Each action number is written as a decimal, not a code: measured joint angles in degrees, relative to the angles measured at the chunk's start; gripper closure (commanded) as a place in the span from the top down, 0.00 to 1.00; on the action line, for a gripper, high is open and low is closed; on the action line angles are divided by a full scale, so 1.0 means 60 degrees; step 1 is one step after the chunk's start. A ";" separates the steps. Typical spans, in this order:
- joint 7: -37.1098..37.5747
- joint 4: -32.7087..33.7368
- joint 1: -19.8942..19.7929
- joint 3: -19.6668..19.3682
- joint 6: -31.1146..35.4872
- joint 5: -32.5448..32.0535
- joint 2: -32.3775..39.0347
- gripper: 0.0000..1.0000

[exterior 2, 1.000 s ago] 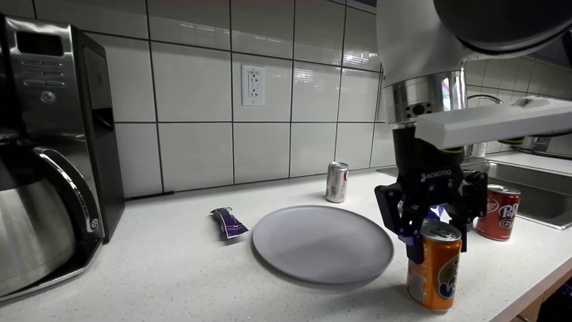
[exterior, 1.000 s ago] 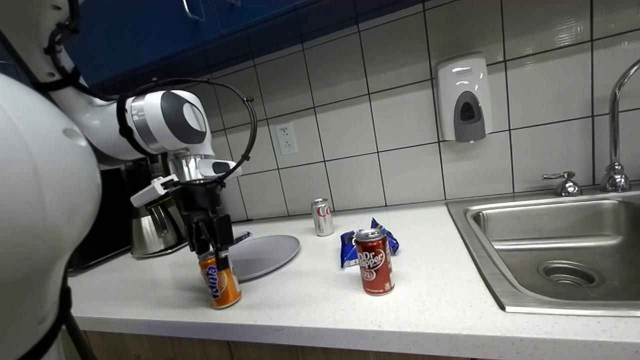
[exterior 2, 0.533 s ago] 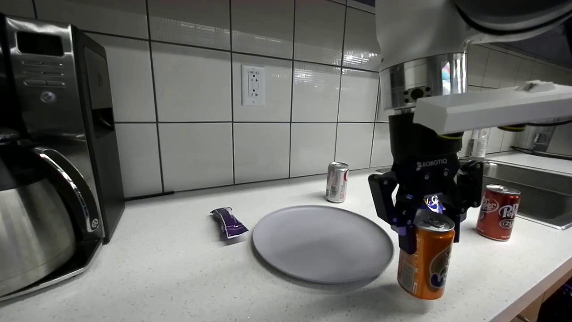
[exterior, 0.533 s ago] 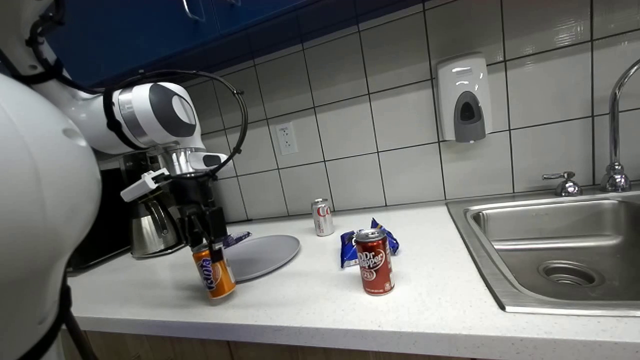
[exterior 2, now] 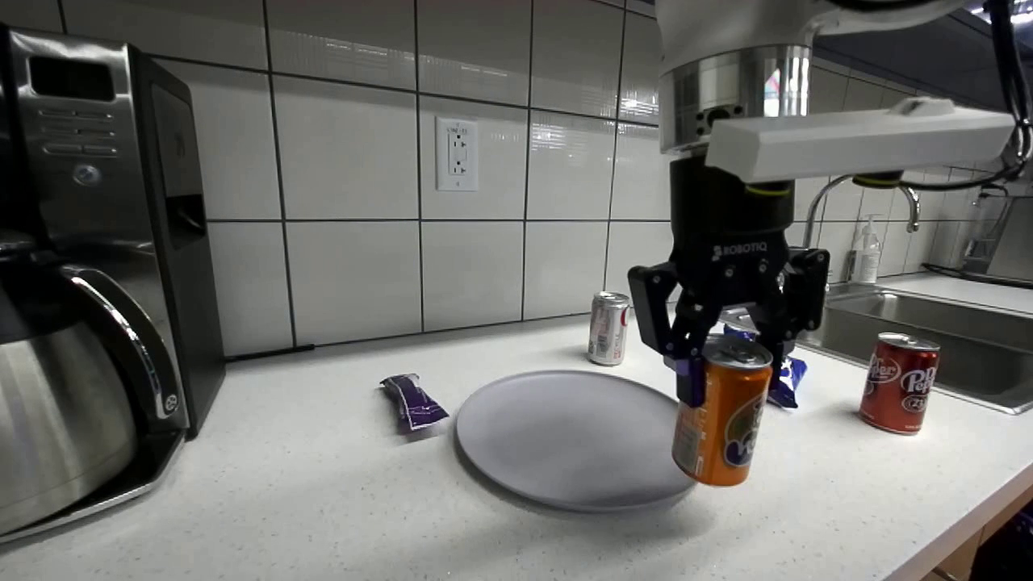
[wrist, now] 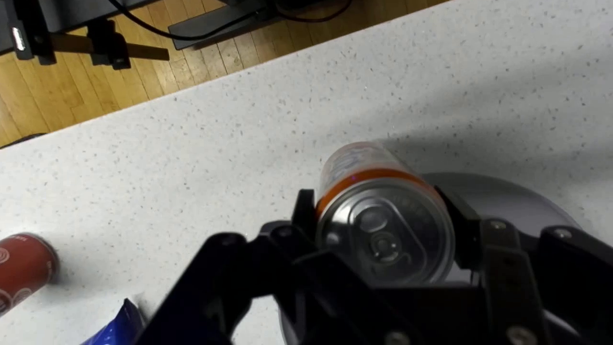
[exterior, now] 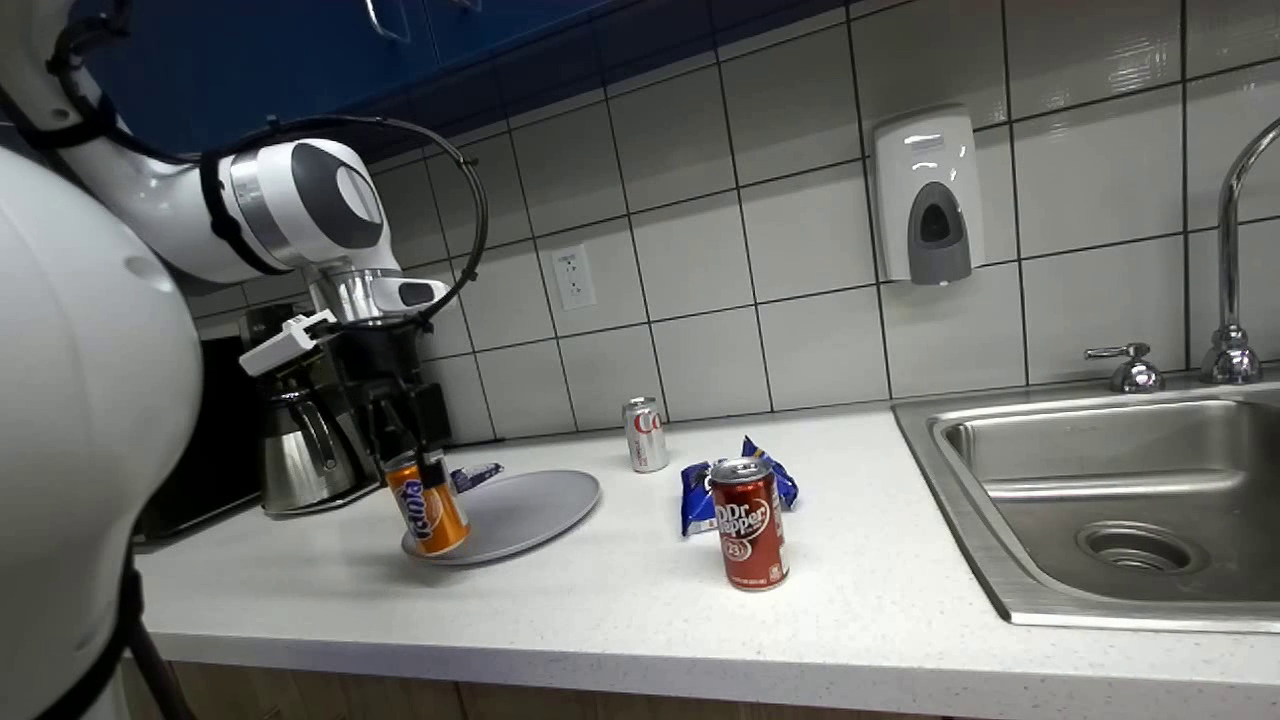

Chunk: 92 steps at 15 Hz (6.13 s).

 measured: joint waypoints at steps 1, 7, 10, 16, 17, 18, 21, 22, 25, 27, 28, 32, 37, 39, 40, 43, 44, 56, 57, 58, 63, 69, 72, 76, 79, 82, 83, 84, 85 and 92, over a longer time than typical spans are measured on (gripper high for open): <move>0.0000 0.0179 0.0000 0.0002 -0.0026 -0.0052 0.0058 0.39; -0.0003 0.1521 -0.0011 0.0001 -0.0119 -0.0567 0.1109 0.39; -0.0028 0.2347 0.0000 0.0001 -0.0178 -0.0856 0.1993 0.39; -0.0139 0.4025 0.0291 0.0000 -0.0404 -0.1055 0.3673 0.39; -0.0156 0.4289 0.0362 -0.0004 -0.0492 -0.1068 0.3912 0.39; -0.0186 0.4525 0.0425 -0.0012 -0.0561 -0.1077 0.4126 0.39; -0.0299 0.5169 0.0595 -0.0072 -0.0796 -0.1078 0.4686 0.39; -0.0337 0.5336 0.0652 -0.0115 -0.0858 -0.1078 0.4824 0.39; -0.0425 0.5732 0.0768 -0.0191 -0.0986 -0.1078 0.5176 0.39; -0.0456 0.5903 0.0849 -0.0251 -0.1041 -0.1078 0.5338 0.39; -0.0457 0.5964 0.0880 -0.0271 -0.1061 -0.1078 0.5399 0.52; -0.0457 0.6075 0.0960 -0.0353 -0.1077 -0.1077 0.5473 1.00; -0.0456 0.6135 0.0975 -0.0409 -0.1065 -0.1077 0.5420 1.00; -0.0445 0.6084 0.0977 -0.0455 -0.1039 -0.1077 0.5333 1.00; -0.0436 0.6032 0.0977 -0.0485 -0.1023 -0.1077 0.5265 1.00; -0.0409 0.5739 0.0977 -0.0583 -0.0963 -0.1077 0.4906 1.00; -0.0405 0.5620 0.0977 -0.0614 -0.0945 -0.1077 0.4765 1.00; -0.0617 0.4060 0.0264 -0.0924 -0.0917 -0.1017 0.2805 1.00; -0.0741 0.3928 0.0145 -0.0965 -0.0917 -0.0983 0.2676 1.00; -0.0873 0.3812 0.0024 -0.1007 -0.0918 -0.0971 0.2559 1.00; -0.1694 0.3567 -0.0540 -0.1273 -0.0934 -0.0913 0.2302 1.00; -0.2127 0.3567 -0.0766 -0.1380 -0.0966 -0.0863 0.2303 1.00; -0.2127 0.3567 -0.0766 -0.1376 -0.0960 -0.0863 0.2336 1.00; -0.2098 0.3569 -0.0768 -0.1405 -0.0815 -0.0895 0.2530 1.00; -0.2102 0.3578 -0.0784 -0.1490 -0.0392 -0.0894 0.2768 1.00; -0.2145 0.3621 -0.0849 -0.1553 0.0088 -0.0892 0.3046 1.00; -0.2164 0.3648 -0.0856 -0.1592 0.0204 -0.0892 0.3131 1.00; -0.2195 0.3671 -0.0870 -0.1629 0.0306 -0.0892 0.3205 1.00; -0.2236 0.3702 -0.0885 -0.1662 0.0367 -0.0892 0.3269 1.00; -0.2645 0.4069 -0.1004 -0.1924 0.0396 -0.0892 0.3654 1.00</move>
